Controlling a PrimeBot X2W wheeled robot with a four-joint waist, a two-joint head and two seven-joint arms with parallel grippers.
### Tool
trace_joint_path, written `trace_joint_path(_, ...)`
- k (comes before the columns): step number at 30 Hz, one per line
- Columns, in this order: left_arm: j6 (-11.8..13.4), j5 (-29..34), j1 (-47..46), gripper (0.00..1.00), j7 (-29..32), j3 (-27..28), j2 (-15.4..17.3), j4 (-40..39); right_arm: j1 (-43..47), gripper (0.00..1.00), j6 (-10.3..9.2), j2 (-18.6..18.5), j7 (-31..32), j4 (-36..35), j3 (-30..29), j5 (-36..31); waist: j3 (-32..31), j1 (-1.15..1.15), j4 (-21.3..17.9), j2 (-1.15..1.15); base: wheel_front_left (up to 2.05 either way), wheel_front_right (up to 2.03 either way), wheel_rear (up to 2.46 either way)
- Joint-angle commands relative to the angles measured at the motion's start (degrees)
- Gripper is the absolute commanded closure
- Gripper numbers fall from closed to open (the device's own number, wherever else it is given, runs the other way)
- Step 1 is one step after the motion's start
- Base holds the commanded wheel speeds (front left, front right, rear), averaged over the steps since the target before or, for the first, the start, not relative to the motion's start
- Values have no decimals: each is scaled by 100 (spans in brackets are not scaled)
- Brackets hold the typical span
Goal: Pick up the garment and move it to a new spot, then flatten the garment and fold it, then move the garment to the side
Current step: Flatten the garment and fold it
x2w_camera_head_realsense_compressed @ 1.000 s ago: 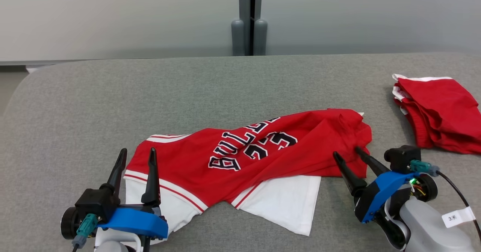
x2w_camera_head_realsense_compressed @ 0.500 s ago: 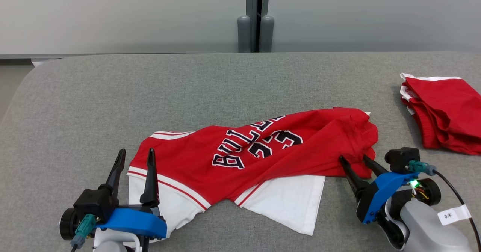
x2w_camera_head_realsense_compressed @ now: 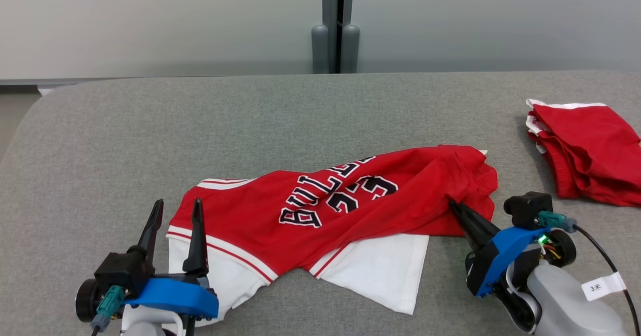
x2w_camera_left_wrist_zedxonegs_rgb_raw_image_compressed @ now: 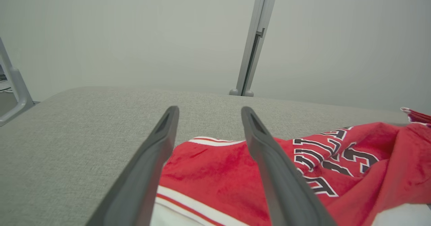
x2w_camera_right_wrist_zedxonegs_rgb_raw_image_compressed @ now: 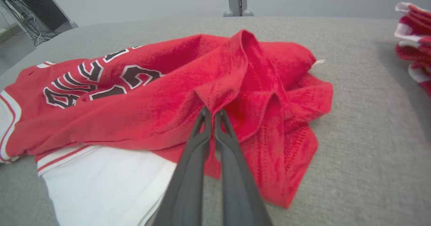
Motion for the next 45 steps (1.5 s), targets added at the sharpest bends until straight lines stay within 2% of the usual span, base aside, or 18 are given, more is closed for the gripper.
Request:
trace_joint_path(1, -9, -18, 42, 0, -16, 39, 33, 11, 150, 100, 1, -120, 64, -191, 42, 87, -45, 0, -42, -1, 0, 0, 0)
trace_joint_path(5, -9, -5, 102, 0, -16, 142, 36, 2, 479, 100, 1, -505, 380, -975, 69, 501, -110, 0, -124, -1, 0, 0, 0)
trace_joint_path(11, -9, 20, 156, 0, -16, 246, 89, -36, 1131, 100, 1, -1436, 1098, -2341, -53, 1161, -130, 0, -249, -1, 0, 0, 0)
trace_joint_path(15, -9, 43, 168, 0, -16, 285, 117, -54, 1623, 100, 1, -1959, 1769, -2976, -327, 1550, -107, 0, -292, -1, 0, 0, 0)
trace_joint_path(20, -9, 58, 176, 0, -16, 321, 132, -43, 2221, 100, 1, -2212, 2716, -3415, -516, 1864, -72, 0, -318, -1, 0, 0, 0)
trace_joint_path(23, -9, 54, 131, 0, -16, 294, 154, -10, 2419, 100, 1, -2153, 3085, -3414, -652, 1803, -47, 0, -297, -1, 0, 0, 0)
trace_joint_path(27, -9, 32, 80, 0, -16, 251, 159, 27, 2560, 100, 1, -1964, 3280, -3141, -850, 1486, -21, 0, -256, -1, 0, 0, 0)
trace_joint_path(28, -9, 27, 74, 0, -16, 239, 159, 37, 2583, 96, 1, -1882, 3341, -3059, -886, 1445, -19, 0, -246, -1, 0, 0, 0)
trace_joint_path(29, -9, 21, 71, 0, -16, 227, 160, 46, 2601, 63, 1, -1805, 3406, -2959, -917, 1389, -21, 0, -236, -1, 0, 0, 0)
trace_joint_path(30, -9, 17, 71, 0, -16, 217, 160, 59, 2618, 16, 1, -1746, 3470, -2852, -965, 1314, -26, 0, -225, -1, 0, 0, 0)
trace_joint_path(31, -9, 11, 68, 0, -16, 206, 160, 72, 2607, 0, 0, -1697, 3491, -2773, -1018, 1219, -30, 0, -212, -1, 0, 0, 0)
trace_joint_path(34, -9, -6, 75, 0, -16, 198, 186, 98, 2586, 0, 0, -1518, 3469, -2836, -1171, 1147, -52, 0, -196, -1, 0, 0, 0)
trace_joint_path(38, -9, 50, 105, 0, -16, 237, 219, 25, 2537, 0, 1, -1616, 3272, -3272, -1455, 1070, -107, 0, -207, -1, 0, 0, 0)
trace_joint_path(42, -9, 69, 133, 0, -16, 276, 259, -99, 2466, 0, 1, -1597, 2792, -3892, -1818, 804, -180, 0, -233, -1, 0, 0, 0)
trace_joint_path(45, -10, 109, 158, 0, -16, 328, 278, -227, 2399, 0, 1, -1451, 2288, -4202, -2106, 349, -226, 0, -244, -1, 0, 0, 0)
